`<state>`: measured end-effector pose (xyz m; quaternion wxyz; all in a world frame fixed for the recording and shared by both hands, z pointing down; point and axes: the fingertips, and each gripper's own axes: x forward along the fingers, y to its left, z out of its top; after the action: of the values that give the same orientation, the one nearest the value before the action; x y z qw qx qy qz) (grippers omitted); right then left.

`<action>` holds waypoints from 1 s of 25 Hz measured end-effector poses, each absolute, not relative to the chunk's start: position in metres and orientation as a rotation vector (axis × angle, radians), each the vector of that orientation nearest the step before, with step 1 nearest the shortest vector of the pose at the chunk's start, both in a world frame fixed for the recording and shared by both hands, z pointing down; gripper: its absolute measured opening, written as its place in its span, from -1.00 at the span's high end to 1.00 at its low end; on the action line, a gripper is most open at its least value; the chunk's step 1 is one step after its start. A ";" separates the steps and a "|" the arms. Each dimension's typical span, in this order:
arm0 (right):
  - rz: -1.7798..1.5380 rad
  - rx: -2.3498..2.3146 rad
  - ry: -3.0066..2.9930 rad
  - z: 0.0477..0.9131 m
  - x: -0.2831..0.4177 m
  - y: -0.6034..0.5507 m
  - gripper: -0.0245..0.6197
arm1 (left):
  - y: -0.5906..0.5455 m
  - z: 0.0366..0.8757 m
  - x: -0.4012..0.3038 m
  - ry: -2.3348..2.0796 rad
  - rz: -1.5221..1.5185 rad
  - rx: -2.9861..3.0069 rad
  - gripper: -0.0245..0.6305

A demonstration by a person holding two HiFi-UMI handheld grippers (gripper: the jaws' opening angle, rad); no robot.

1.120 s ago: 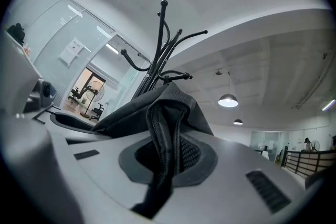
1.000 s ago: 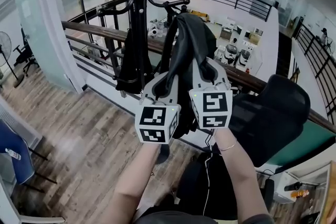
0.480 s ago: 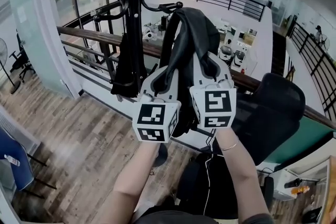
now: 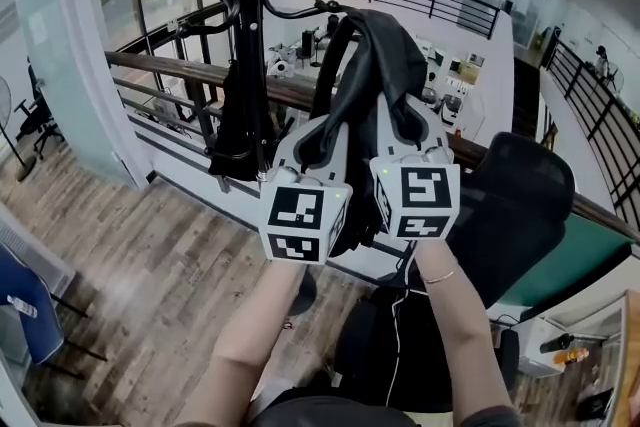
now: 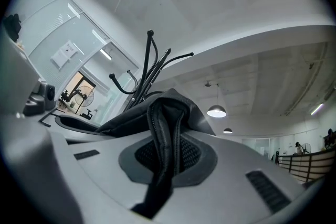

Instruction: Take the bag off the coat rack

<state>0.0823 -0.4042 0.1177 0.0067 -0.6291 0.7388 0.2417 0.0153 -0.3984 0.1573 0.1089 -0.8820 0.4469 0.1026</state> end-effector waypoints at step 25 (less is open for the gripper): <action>0.597 -2.285 2.164 0.162 0.176 -0.331 0.87 | -0.342 0.201 0.111 1.011 0.246 -2.814 0.76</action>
<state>0.1757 -0.3309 0.1624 -0.0308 -0.7129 0.6753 0.1862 0.1109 -0.3419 0.2006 0.0705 -0.9356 0.3361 0.0819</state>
